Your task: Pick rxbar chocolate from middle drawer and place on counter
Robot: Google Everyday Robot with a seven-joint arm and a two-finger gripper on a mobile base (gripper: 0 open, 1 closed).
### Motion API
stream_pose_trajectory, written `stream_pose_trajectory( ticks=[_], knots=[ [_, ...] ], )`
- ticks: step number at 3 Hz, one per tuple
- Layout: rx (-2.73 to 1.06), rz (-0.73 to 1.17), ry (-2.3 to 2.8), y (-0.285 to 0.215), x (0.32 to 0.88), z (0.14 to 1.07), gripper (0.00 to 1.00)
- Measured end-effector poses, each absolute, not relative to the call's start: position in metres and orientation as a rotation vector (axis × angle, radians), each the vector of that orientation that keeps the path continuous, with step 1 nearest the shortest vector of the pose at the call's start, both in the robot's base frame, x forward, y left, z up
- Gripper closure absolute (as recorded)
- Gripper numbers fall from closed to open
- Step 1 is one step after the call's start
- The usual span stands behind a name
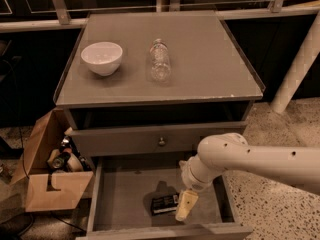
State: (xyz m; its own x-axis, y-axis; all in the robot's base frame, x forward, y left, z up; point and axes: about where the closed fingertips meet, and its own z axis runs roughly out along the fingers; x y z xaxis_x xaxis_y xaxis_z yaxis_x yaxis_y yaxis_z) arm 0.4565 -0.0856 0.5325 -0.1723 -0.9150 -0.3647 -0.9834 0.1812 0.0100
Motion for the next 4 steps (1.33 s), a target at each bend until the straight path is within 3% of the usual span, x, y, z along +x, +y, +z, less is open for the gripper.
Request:
stream_pose_trajectory(
  ticks=[4],
  knots=[
    [-1.742,0.378,2.148,-0.087,0.481,0.465,0.0]
  ],
)
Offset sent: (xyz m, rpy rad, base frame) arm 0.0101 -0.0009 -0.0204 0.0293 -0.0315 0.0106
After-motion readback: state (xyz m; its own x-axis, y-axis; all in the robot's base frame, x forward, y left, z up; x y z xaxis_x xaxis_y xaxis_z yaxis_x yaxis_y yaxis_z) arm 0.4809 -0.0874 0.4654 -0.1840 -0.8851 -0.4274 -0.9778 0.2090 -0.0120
